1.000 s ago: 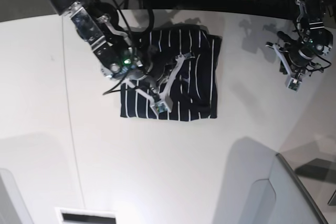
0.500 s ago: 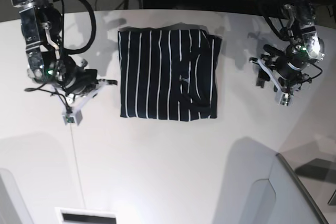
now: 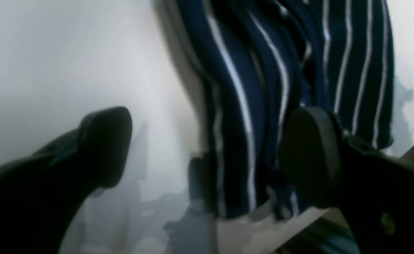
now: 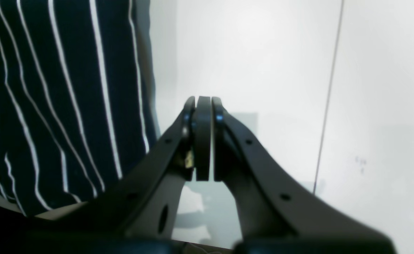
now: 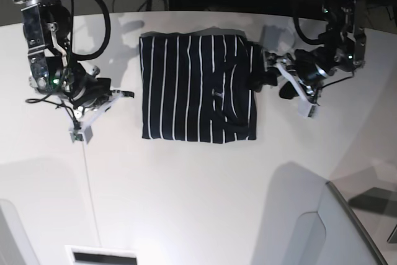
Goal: Layout the t-shirt on the table in an organized manner, then fold the t-shirt properly
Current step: 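Grasp the folded shirt edge with the left gripper and lift it over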
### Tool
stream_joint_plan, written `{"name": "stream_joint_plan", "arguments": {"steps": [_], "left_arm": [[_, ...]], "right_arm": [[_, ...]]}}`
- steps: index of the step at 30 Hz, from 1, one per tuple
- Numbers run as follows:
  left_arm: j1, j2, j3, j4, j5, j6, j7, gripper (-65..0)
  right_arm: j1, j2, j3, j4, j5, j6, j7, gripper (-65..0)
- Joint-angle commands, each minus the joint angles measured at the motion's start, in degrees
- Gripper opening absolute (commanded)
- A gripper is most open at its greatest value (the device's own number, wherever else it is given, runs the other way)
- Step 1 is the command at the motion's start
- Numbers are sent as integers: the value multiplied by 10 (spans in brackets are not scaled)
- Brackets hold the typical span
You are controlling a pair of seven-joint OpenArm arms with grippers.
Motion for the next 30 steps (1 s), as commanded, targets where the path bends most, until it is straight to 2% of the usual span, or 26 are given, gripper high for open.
{"name": "stream_joint_plan", "arguments": {"steps": [1, 7, 14, 20, 26, 27, 30], "left_arm": [[-9, 0, 0, -1, -9, -5, -11, 0], [-31, 30, 5, -69, -7, -4, -11, 0], [-38, 50, 6, -86, -7, -4, -11, 0], [-58, 51, 66, -124, -7, -4, -12, 0], [-71, 52, 73, -158, -7, -3, -12, 0], [-72, 52, 73, -158, -7, -3, -12, -15], [-82, 51, 81, -161, -6, -3, -12, -202]], "right_arm": [[7, 4, 1, 8, 2, 1, 8, -647], [7, 4, 1, 8, 0, 1, 9, -647], [7, 4, 2, 7, -1, 2, 10, -647], [7, 16, 2, 7, -1, 2, 11, -647], [6, 25, 5, 7, 2, 2, 11, -648], [6, 25, 5, 7, 2, 2, 11, -648], [6, 27, 5, 7, 2, 2, 12, -648]]}}
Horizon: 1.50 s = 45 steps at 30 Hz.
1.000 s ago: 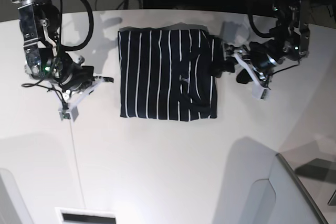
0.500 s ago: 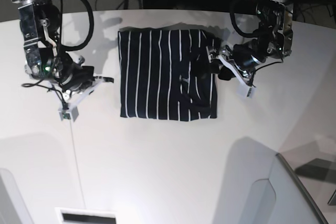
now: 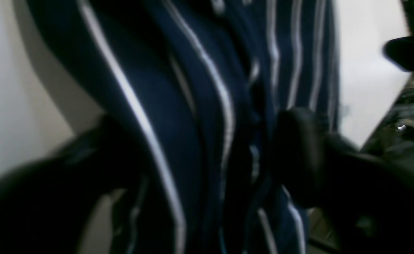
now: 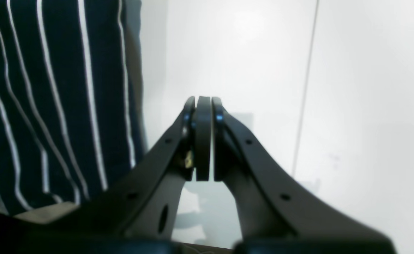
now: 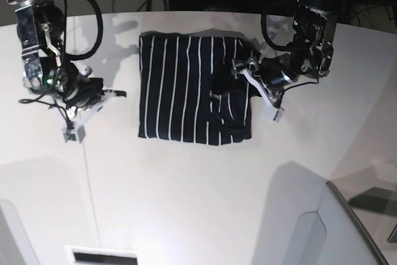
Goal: Layout the t-shirt on the table in an organized manner, then fold the t-shirt properly
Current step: 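Grasp the folded shirt edge with the left gripper and lift it over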
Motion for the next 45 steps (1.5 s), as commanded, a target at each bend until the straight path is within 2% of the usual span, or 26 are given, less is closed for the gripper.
{"name": "stream_joint_plan", "arguments": {"steps": [1, 5, 8, 13, 15, 18, 21, 26, 29, 34, 39, 45], "left_arm": [[-1, -4, 1, -4, 12, 8, 18, -286], [-22, -7, 2, -26, 12, 9, 18, -645], [-33, -17, 1, -26, 48, 10, 20, -650], [-62, -20, 2, -25, 178, 9, 24, -650], [-75, -24, 27, -23, 234, 7, 24, -650], [-92, -52, 105, -2, 296, 7, 22, -650], [-128, -81, 214, 15, 342, 7, 21, -650], [-193, -94, 354, 17, 420, 7, 20, -650], [-212, -85, 384, 20, 460, 7, 19, -650], [-230, -33, 391, 20, 517, 7, 10, -650], [-230, 16, 396, 16, 585, 6, -25, -650], [-237, 29, 463, 16, 590, 6, -23, -650]], "right_arm": [[7, 3, 3, 8, 2, 2, 10, -648], [7, 4, 3, 8, 1, 2, 10, -648], [7, 4, 3, 8, 0, 2, 10, -648], [-2, 3, 45, 8, 0, 2, 10, -648], [-4, 4, 54, 8, 0, 2, 10, -648], [-6, 4, 71, 8, 0, 2, 10, -648], [-8, 4, 75, 8, 0, 2, 10, -648], [-9, 4, 75, 8, 0, 2, 9, -648], [-17, 4, 75, 8, 0, 2, 9, -648], [-26, 4, 78, 7, 0, 2, 9, -648], [-38, 0, 128, 8, 2, 2, 9, -648], [-55, 0, 184, 9, 3, 2, 9, -648]]}}
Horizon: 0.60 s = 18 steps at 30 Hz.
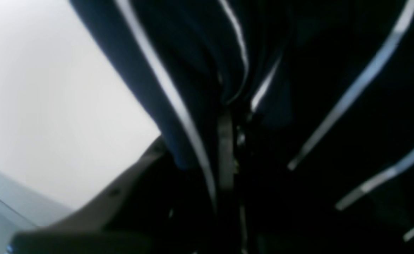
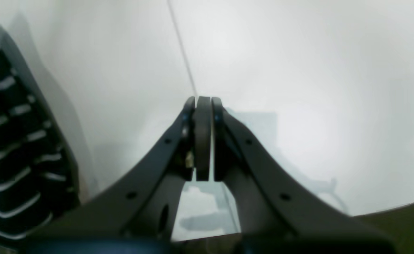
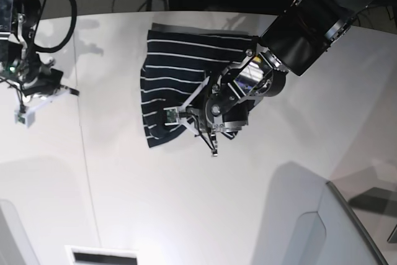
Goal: Layout the t-shirt on the table in an organized manner, then fold the t-shirt properly
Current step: 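Grasp the folded shirt edge with the left gripper and lift it over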
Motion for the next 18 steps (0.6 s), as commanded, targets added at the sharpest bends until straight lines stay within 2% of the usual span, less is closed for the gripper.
{"name": "stream_joint_plan", "arguments": {"steps": [1, 18], "left_arm": [[-14, 7, -3, 7, 5, 4, 1, -650], [-14, 4, -3, 8, 6, 4, 3, -650]], "right_arm": [[3, 5, 6, 10, 1, 2, 6, -648], [-6, -9, 6, 9, 1, 2, 7, -647]]}}
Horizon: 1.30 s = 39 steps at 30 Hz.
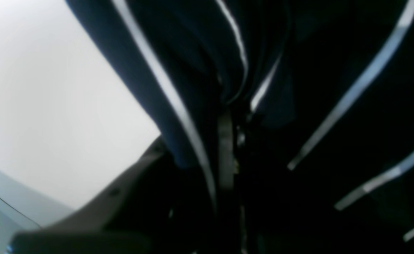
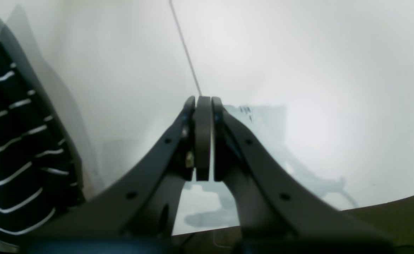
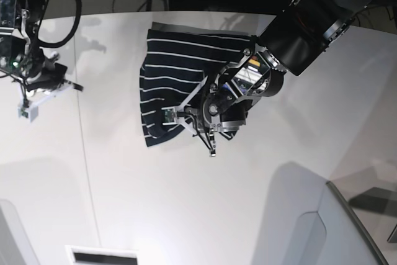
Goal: Layout the t-shirt on the table in an organized manner, then fold the t-shirt properly
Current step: 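Grasp the folded shirt edge with the left gripper and lift it over, then flatten the folded shirt's edges with both grippers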
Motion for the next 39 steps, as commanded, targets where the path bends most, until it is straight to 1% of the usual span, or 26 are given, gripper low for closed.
{"name": "stream_joint_plan", "arguments": {"steps": [1, 2, 3, 7, 8, 10, 11, 13, 16, 17, 19, 22, 24, 26, 27, 28, 29, 32, 34, 36, 39], "left_arm": [[-14, 0, -3, 10, 2, 3, -1, -650], [-14, 0, -3, 11, 2, 3, -1, -650], [-14, 0, -3, 11, 2, 3, -1, -617], [-27, -1, -1, 11, 3, 3, -1, -346], [-30, -1, -1, 11, 3, 3, -1, -288], [-36, -1, -3, 12, 3, 3, -1, -206], [-45, -1, -3, 14, 3, 3, -1, -169], [-58, -1, -3, 29, 3, 3, -1, -118], [-70, -6, -4, 60, 3, 3, 0, -94], [-75, -11, -4, 71, 3, 3, 6, -94], [-85, -11, -4, 94, 1, 3, 43, -94], [-90, -16, -4, 153, 2, 2, 77, -95], [-86, -29, -4, 210, 2, 2, 102, -100], [-77, -43, -4, 263, 0, 2, 144, -112], [-63, -51, -5, 291, 0, 3, 167, -145], [-46, -57, -10, 317, 0, 3, 183, -206], [-23, -63, -24, 341, -1, 3, 191, -295], [69, -63, -92, 381, 1, 3, 189, -650], [133, -61, -136, 391, -3, 3, 179, -650], [192, -61, -175, 394, -3, 3, 135, -650], [278, -63, -235, 392, -3, 4, 53, -650]], "right_arm": [[4, 7, 3, 9, 1, 2, 8, -647], [4, 7, 3, 9, 1, 2, 8, -647], [4, 7, 2, 9, 1, 2, 8, -647], [4, 6, 2, 9, 1, 2, 8, -645], [4, 5, 2, 9, 1, 2, 8, -645], [4, 5, 2, 9, 1, 2, 8, -645], [4, 5, 2, 9, 1, 2, 8, -645], [4, 5, 1, 9, 1, 2, 8, -645], [5, 5, 1, 8, 1, 2, 8, -645], [6, 5, 0, 8, 1, 2, 8, -645], [6, 5, -1, 8, 1, 2, 8, -645], [6, 4, -2, 8, 1, 2, 8, -645], [6, 4, -2, 9, 1, 2, 7, -645], [5, 2, -6, 14, 1, 2, 6, -647], [4, -2, -17, 16, 1, 2, 6, -648], [4, -4, -29, 20, 1, 2, 6, -648], [4, -7, -44, 23, 1, 2, 6, -648], [9, -7, -109, 34, 1, 2, 8, -648], [20, -7, -158, 37, 1, 2, 8, -648], [26, -7, -202, 37, 1, 2, 8, -648], [33, -8, -260, 37, 1, 2, 8, -648]]}}
